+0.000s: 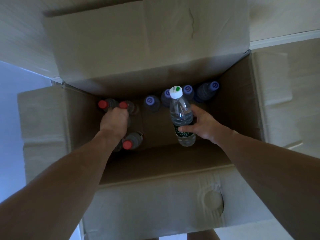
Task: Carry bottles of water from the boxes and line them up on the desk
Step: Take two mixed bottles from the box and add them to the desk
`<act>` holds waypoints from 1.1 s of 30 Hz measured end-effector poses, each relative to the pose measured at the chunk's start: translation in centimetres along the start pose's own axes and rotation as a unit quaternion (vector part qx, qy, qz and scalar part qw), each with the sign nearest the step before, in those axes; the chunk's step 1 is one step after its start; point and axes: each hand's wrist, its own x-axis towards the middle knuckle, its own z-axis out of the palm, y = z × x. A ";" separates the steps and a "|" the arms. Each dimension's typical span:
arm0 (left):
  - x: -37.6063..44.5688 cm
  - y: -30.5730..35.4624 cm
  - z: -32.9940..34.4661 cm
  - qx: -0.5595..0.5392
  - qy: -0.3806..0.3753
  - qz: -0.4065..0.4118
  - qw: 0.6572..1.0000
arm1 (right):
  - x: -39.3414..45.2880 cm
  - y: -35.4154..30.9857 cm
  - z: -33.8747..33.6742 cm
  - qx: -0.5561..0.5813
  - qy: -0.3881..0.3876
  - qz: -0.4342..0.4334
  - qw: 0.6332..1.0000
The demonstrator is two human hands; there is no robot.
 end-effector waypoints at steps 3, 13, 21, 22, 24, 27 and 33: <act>-0.2 0.5 -0.8 -0.042 0.014 0.027 0.999 | -0.3 -0.1 -0.3 0.006 0.003 0.001 1.000; 0.2 5.4 1.3 -0.059 0.016 0.135 0.989 | -0.8 -0.3 -1.4 0.013 0.012 0.001 1.000; 0.2 6.5 3.7 -0.204 0.075 0.078 0.973 | -1.0 0.6 -2.5 0.014 0.028 0.002 1.000; 0.1 6.6 3.9 -0.231 0.077 0.060 0.968 | -1.0 0.8 -2.6 0.015 0.031 0.001 0.999; -0.1 6.8 4.4 -0.272 0.073 0.037 0.959 | -1.0 1.0 -2.7 0.017 0.031 0.002 0.999; 0.1 7.6 4.9 -0.303 0.065 0.016 0.951 | -0.7 1.4 -2.6 0.023 0.024 0.000 0.999; 0.6 9.7 5.8 -0.316 0.016 0.030 0.948 | -0.6 2.0 -2.7 0.019 0.018 0.000 1.000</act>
